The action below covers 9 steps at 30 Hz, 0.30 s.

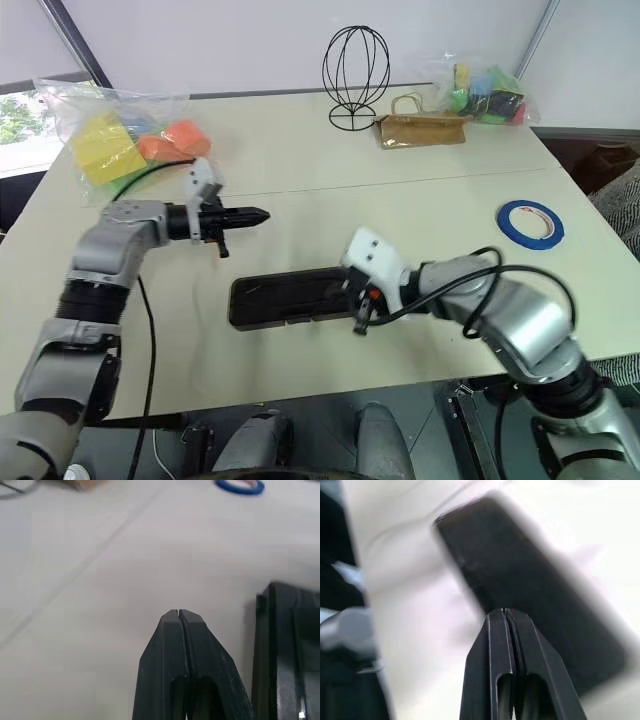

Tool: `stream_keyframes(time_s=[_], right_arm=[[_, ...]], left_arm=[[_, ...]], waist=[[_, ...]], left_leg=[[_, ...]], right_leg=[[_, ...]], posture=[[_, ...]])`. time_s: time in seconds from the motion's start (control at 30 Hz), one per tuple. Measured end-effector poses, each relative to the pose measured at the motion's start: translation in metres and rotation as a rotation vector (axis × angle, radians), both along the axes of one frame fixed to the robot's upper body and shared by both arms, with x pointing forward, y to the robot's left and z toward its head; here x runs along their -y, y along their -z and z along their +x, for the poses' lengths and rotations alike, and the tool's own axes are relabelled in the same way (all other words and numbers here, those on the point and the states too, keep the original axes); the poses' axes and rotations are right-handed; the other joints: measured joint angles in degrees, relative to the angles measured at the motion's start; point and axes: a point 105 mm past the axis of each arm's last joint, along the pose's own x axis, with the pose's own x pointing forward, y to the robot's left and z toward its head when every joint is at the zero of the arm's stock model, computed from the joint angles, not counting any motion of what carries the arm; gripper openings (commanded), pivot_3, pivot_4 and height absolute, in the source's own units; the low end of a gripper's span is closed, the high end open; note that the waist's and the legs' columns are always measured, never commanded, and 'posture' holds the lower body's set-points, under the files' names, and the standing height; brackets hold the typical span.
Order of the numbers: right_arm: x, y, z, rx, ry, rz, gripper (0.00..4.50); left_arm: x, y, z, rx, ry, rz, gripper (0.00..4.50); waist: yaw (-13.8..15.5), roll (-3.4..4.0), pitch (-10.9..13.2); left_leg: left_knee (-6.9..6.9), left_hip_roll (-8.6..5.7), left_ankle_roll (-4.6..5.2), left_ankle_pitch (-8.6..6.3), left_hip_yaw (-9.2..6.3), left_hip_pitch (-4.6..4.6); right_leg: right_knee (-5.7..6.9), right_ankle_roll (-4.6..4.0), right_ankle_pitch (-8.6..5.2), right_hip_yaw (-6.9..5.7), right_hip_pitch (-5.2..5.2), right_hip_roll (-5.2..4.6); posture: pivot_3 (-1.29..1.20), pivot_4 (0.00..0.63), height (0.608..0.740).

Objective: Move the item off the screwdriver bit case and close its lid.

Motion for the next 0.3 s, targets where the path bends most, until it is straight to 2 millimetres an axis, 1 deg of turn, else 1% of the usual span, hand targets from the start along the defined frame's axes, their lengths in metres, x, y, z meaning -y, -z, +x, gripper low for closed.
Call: stream_keyframes(time_s=[0.07,0.13,0.17,0.3], right_arm=[[0.01,-0.009,0.002,0.034,0.016,-0.007,0.03],[0.017,-0.015,0.004,0.058,0.032,-0.016,0.03],[0.021,-0.017,0.004,0.069,0.043,-0.016,0.03],[0.032,-0.019,0.009,0.087,0.076,-0.022,0.03]], left_arm=[[-0.014,0.011,-0.019,-0.057,-0.021,0.001,0.0],[-0.023,0.018,-0.031,-0.098,-0.052,-0.003,0.0],[-0.027,0.017,-0.039,-0.102,-0.077,-0.014,0.0],[-0.035,0.003,-0.059,-0.056,-0.14,-0.032,0.0]], waist=[[0.0,0.04,0.0],[0.2,0.03,0.1],[0.3,0.0,0.1],[0.8,-0.06,0.2]], left_leg=[[-0.09,0.04,0.03,-0.02,0.0,-0.01],[-0.09,0.05,0.13,-0.07,0.0,-0.05],[-0.08,0.05,0.26,-0.14,0.01,-0.08],[-0.02,0.0,0.23,-0.13,0.02,-0.07]], right_leg=[[0.02,-0.01,0.0,0.03,-0.11,0.0],[0.01,-0.01,0.0,0.03,-0.14,0.0],[0.0,-0.01,0.0,0.04,-0.13,0.0],[-0.04,-0.01,0.0,0.04,-0.04,-0.14]], posture=[[0.0,0.15,0.74],[0.0,0.15,0.74],[0.0,0.15,0.74],[0.0,0.15,0.74]])
